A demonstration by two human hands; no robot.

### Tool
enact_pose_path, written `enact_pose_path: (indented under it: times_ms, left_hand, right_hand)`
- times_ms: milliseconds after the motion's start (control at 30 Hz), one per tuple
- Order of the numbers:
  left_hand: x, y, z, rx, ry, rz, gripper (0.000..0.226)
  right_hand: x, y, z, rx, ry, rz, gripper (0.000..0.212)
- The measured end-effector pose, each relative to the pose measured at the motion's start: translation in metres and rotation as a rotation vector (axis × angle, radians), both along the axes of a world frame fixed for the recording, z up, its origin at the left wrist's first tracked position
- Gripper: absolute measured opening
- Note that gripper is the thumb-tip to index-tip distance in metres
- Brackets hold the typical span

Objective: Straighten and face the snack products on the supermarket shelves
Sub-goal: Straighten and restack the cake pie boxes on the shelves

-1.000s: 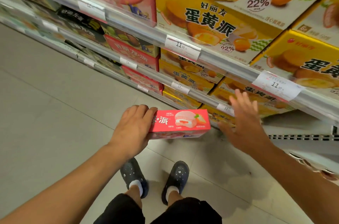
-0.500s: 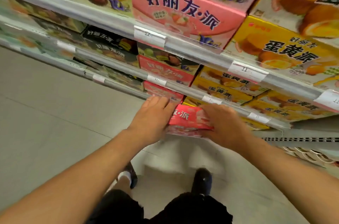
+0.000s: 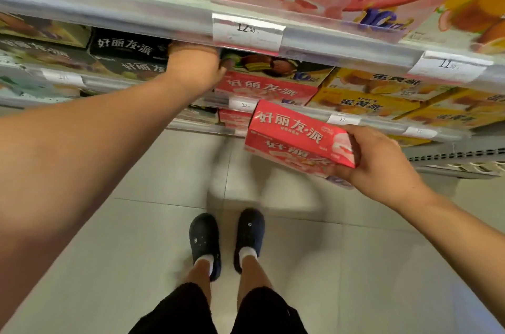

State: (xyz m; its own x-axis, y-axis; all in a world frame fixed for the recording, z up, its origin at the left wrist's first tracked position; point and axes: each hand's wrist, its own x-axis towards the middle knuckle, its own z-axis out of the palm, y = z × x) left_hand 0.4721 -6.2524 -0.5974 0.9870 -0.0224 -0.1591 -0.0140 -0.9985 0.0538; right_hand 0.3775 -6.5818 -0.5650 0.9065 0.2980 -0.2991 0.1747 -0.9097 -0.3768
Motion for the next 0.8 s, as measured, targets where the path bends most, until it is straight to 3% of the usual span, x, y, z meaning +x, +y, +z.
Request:
enact_pose_path:
  times_ms: [233,500,700,800]
  left_hand:
    - [0.022,0.008,-0.009,-0.036,0.074,0.035,0.039]
    - [0.006,0.020,-0.004,-0.145,-0.032,0.058,0.029]
    - [-0.014,0.082,-0.002,-0.340,-0.107,0.153,0.029]
    - [-0.021,0.126,-0.002,-0.300,-0.152,0.168,0.027]
  right_hand:
    - [0.002,0.011,-0.005,-0.018,0.016,-0.065,0.072]
    - [-0.001,0.022,-0.012,0.017,0.014,-0.111,0.067]
    - [0.001,0.028,-0.014,0.011,-0.010,-0.103,0.065]
    - [0.010,0.036,-0.009,0.048,0.015,-0.115,0.065]
